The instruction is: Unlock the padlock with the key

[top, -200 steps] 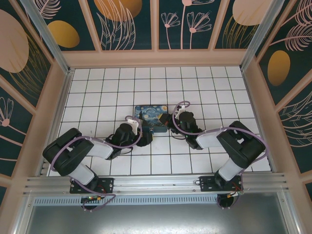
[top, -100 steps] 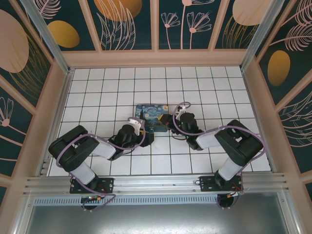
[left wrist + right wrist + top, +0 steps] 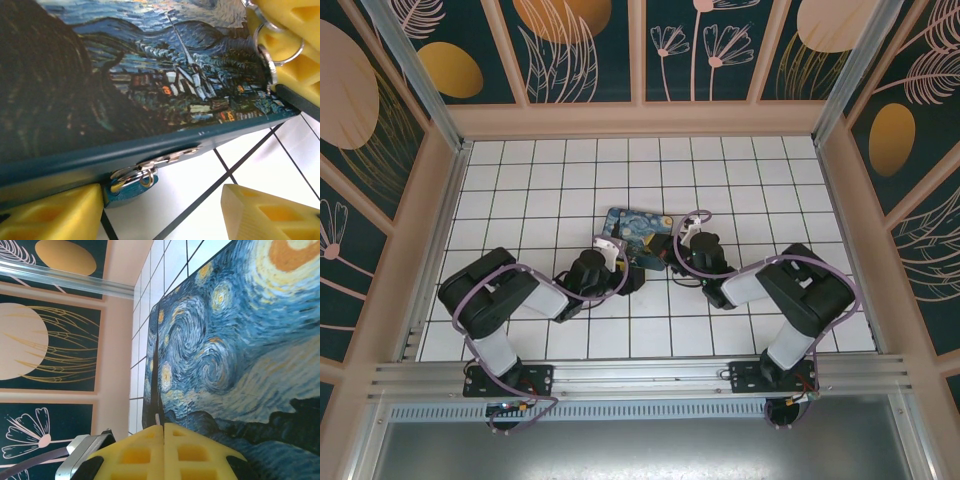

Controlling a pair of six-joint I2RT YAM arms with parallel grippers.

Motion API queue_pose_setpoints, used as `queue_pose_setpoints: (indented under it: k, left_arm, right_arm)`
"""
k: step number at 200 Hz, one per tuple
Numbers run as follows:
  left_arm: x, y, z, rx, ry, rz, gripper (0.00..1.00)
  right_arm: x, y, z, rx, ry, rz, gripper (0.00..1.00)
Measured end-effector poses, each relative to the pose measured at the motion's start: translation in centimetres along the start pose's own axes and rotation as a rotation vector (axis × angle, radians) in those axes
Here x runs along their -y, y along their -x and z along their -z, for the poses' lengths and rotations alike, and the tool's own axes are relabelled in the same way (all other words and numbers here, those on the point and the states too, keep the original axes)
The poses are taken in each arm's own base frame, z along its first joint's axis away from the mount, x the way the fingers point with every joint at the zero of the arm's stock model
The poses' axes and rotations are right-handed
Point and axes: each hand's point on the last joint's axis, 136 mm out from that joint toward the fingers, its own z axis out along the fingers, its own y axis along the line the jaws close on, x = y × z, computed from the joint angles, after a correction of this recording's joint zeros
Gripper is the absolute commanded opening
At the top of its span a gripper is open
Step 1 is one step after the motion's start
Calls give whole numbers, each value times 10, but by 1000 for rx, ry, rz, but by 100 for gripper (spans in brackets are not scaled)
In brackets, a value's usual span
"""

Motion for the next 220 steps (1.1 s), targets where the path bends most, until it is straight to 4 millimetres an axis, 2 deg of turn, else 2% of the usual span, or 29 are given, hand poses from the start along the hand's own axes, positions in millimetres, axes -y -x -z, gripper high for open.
queue_pose_setpoints:
  k: [102,171,220]
  left_arm:
    - [17,-2,0,-20,-92,49,65]
    - [19,0,2,9,-113,100,71]
    - [21,0,5,22,-134,130,69]
  right_arm:
    - [1,2,2,2,20,-17,0]
    - [1,1,2,-1,21,-17,0]
    - [1,1,2,-1,21,-17,0]
